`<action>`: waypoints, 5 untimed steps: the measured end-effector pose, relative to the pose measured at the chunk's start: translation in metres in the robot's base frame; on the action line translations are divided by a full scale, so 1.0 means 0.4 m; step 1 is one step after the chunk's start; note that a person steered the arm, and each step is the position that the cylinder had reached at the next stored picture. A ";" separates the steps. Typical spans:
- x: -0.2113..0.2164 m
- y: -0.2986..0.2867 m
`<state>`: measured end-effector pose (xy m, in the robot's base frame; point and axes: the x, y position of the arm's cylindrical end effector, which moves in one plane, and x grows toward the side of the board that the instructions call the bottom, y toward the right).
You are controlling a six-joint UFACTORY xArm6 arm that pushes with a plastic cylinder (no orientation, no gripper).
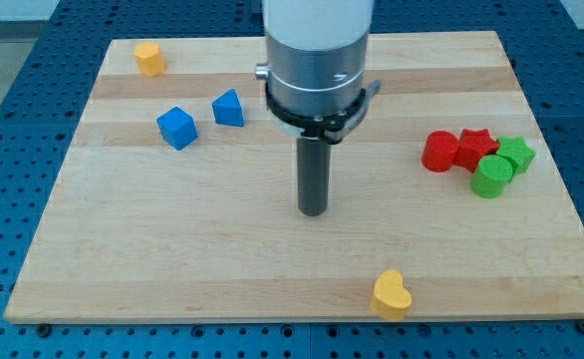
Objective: Slightly slide yellow heart to the right
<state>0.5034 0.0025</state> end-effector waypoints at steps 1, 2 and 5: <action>0.098 -0.029; 0.274 -0.040; 0.287 0.002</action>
<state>0.6184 0.0034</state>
